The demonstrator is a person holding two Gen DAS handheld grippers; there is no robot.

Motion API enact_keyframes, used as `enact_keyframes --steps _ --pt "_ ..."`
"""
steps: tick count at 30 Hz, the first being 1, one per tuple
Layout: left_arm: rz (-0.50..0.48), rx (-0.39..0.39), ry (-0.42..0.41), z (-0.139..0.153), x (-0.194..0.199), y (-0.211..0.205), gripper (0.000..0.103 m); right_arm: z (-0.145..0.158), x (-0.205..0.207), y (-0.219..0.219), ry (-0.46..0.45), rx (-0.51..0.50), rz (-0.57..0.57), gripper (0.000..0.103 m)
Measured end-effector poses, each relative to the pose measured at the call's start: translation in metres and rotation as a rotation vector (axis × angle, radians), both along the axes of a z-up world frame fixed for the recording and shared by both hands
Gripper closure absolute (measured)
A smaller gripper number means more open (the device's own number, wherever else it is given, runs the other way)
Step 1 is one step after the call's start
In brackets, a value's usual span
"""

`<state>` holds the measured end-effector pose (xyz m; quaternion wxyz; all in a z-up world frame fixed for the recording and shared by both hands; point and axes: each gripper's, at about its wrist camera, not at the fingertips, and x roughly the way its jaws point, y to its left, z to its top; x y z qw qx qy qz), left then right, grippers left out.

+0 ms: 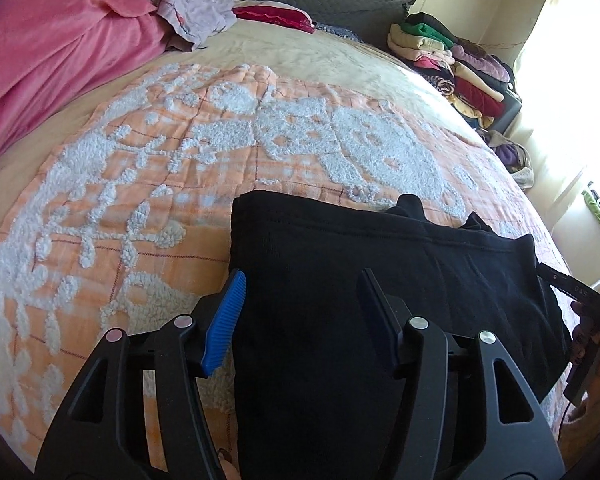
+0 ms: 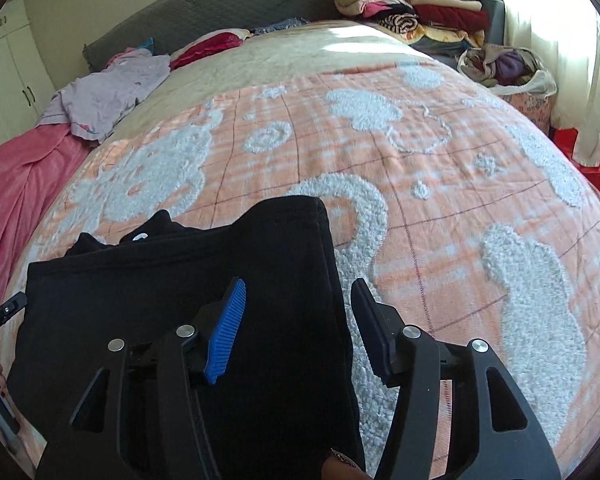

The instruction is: Fold small clothes

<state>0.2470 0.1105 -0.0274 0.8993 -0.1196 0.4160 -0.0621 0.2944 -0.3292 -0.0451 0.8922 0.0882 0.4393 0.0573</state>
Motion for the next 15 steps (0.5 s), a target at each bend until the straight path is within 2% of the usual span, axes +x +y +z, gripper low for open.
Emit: enact_keyframes --steps 2,4,9,10,12,15 --pt "0.0 0.014 0.002 -0.001 0.0 -0.001 0.067 -0.003 0.002 0.0 0.003 0.005 -0.006 0.051" --pt "0.004 0.031 0.005 -0.001 0.0 -0.002 0.078 -0.005 0.002 0.002 -0.002 0.009 -0.002 0.057" --pt "0.01 0.056 0.006 0.0 0.0 -0.002 0.098 -0.003 0.0 0.007 -0.025 -0.026 0.021 0.083" --pt "0.008 0.057 0.002 0.002 -0.001 -0.001 0.102 -0.002 -0.001 0.007 -0.034 -0.037 0.021 0.085" --pt "0.009 0.064 -0.008 0.005 -0.003 -0.002 0.103 0.002 -0.004 0.008 -0.052 -0.052 0.019 0.093" --pt "0.012 0.079 -0.037 0.013 -0.007 -0.003 0.103 0.008 -0.008 0.007 -0.082 -0.062 0.014 0.095"
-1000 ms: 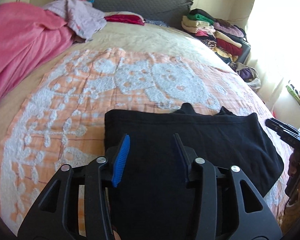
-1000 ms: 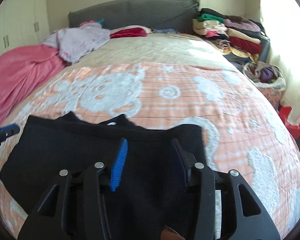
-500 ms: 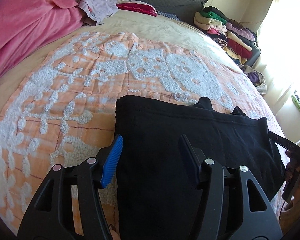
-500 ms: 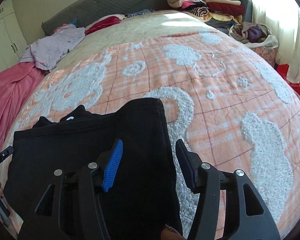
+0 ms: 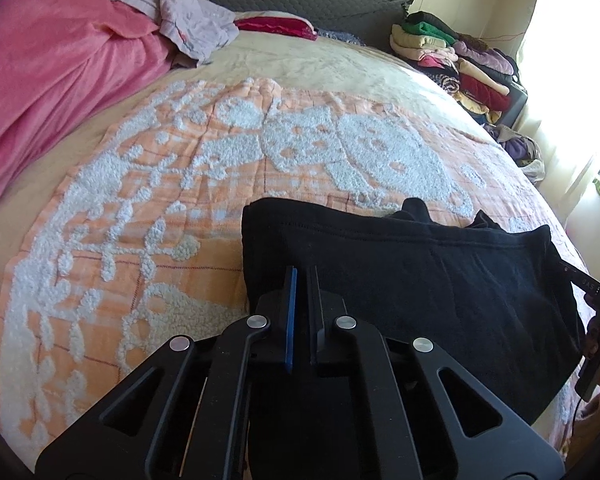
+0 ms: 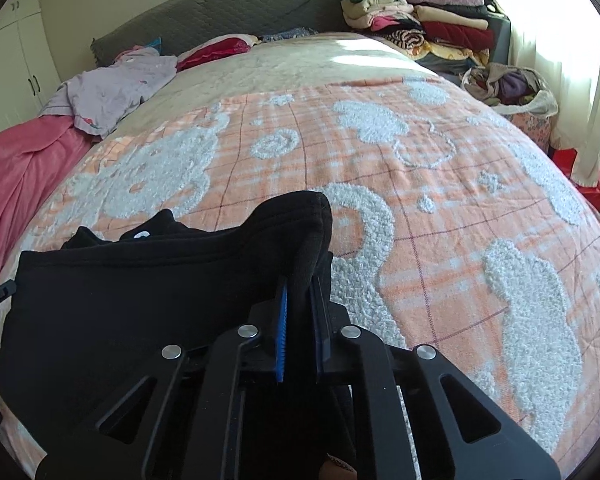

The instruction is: Fold small clothes

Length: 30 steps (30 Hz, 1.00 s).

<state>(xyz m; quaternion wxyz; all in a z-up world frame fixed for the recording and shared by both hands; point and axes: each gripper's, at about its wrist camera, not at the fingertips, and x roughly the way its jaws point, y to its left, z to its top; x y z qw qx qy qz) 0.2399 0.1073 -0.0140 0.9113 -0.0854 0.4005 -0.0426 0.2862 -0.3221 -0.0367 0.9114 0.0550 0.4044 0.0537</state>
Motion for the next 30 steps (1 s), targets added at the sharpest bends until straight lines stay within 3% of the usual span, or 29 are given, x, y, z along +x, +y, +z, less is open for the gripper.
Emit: enact_keyframes --steps 6,8,12,17,26,30 --pt "0.025 -0.028 -0.055 0.016 -0.004 0.01 0.103 0.024 -0.005 -0.006 -0.093 0.026 -0.012 0.095" --pt "0.031 -0.025 -0.058 0.015 -0.003 0.011 0.103 0.024 -0.002 -0.003 -0.1 -0.006 -0.013 0.095" --pt "0.067 0.015 -0.05 0.007 0.001 0.015 0.103 0.008 0.006 0.0 -0.052 -0.056 -0.031 0.095" --pt "0.067 -0.016 0.028 -0.011 0.009 0.019 0.103 -0.014 0.009 0.0 0.011 -0.069 -0.061 0.094" --pt "0.051 -0.043 0.02 -0.001 0.002 0.017 0.102 -0.005 -0.016 -0.006 -0.018 -0.063 -0.081 0.069" --pt "0.029 -0.044 0.0 0.009 -0.006 0.01 0.09 0.006 -0.037 -0.008 -0.064 -0.036 -0.067 0.06"
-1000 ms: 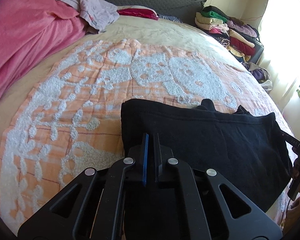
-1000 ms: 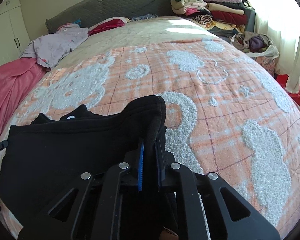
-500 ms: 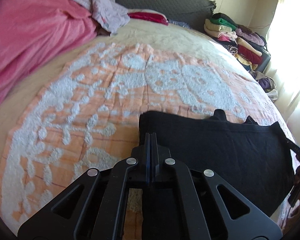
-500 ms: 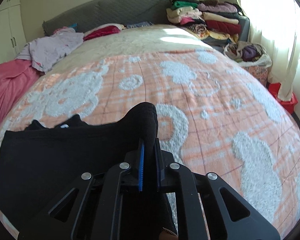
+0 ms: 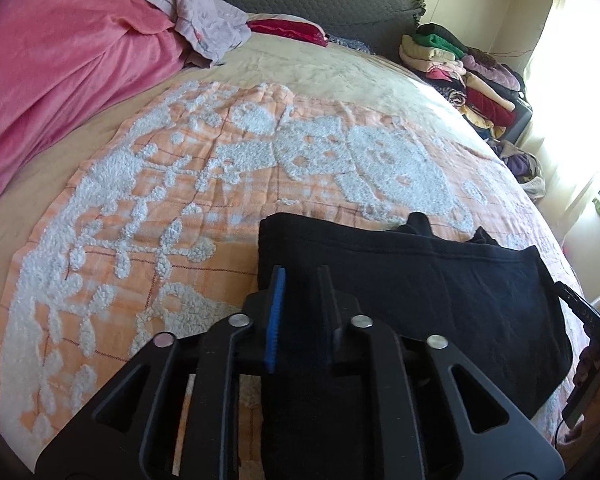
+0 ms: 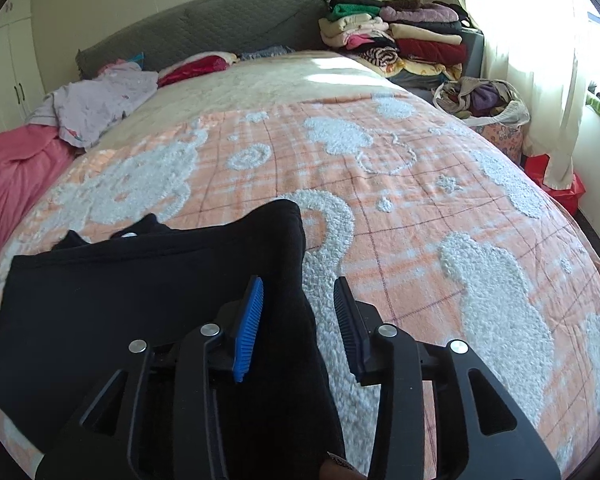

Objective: Fold small clothes
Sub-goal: 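Open both grippers and smooth the folded sweatshirt flat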

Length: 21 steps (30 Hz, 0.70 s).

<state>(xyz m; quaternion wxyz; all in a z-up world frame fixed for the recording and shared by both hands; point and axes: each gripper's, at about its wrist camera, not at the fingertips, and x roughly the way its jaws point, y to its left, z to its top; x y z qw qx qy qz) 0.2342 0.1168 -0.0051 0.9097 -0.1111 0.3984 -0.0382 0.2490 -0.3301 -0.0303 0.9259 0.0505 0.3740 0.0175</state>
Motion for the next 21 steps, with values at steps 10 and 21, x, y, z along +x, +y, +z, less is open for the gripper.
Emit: enact_keyframes --steps 10,21 --pt "-0.141 0.046 -0.026 0.007 -0.027 -0.043 0.063 0.017 -0.046 0.033 -0.033 -0.034 0.144 0.053" --pt "-0.227 0.096 0.027 -0.013 -0.043 -0.07 0.053 0.005 -0.058 0.063 0.028 -0.081 0.207 0.052"
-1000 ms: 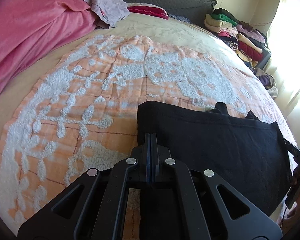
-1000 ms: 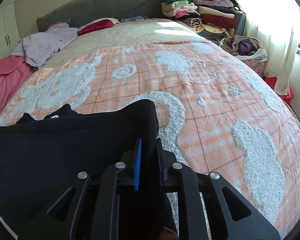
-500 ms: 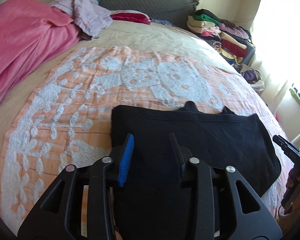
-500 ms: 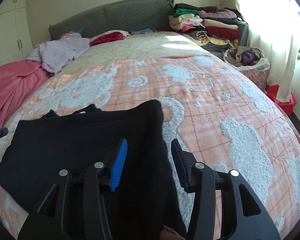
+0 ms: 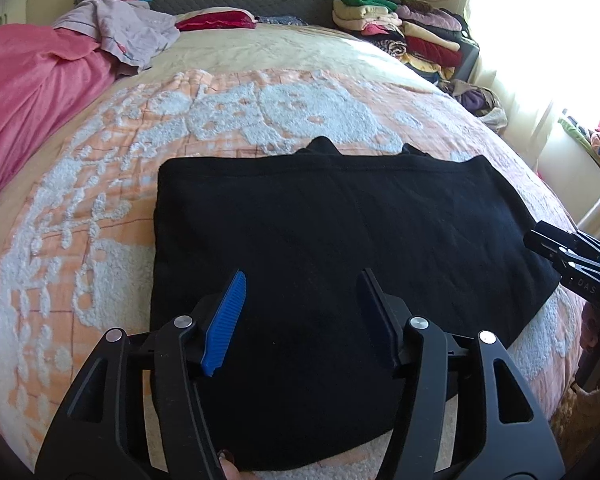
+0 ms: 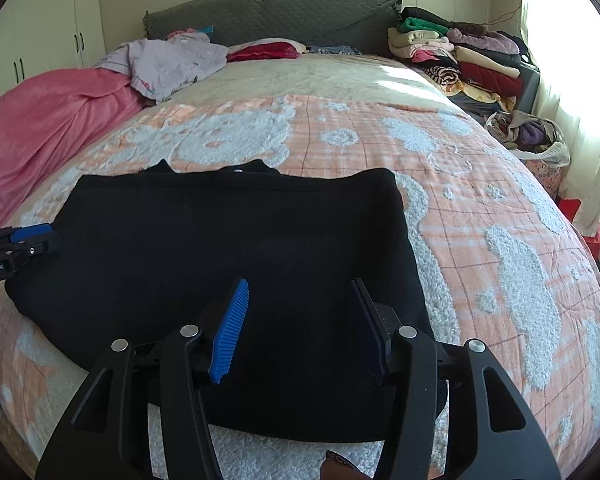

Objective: Fold small clothes
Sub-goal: 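Open both grippers and smooth the folded sweatshirt flat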

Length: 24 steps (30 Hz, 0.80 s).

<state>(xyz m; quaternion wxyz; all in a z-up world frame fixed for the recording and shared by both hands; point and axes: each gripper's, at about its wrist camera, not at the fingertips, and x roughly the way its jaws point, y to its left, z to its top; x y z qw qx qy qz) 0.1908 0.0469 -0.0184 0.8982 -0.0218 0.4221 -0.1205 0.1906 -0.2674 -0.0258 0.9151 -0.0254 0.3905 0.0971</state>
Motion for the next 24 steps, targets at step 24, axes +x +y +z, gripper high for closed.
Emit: enact_keyframes --steps 24 --pt "-0.011 0.003 0.067 -0.016 -0.017 -0.007 0.048 -0.023 -0.02 -0.014 0.081 0.044 -0.068 0.041"
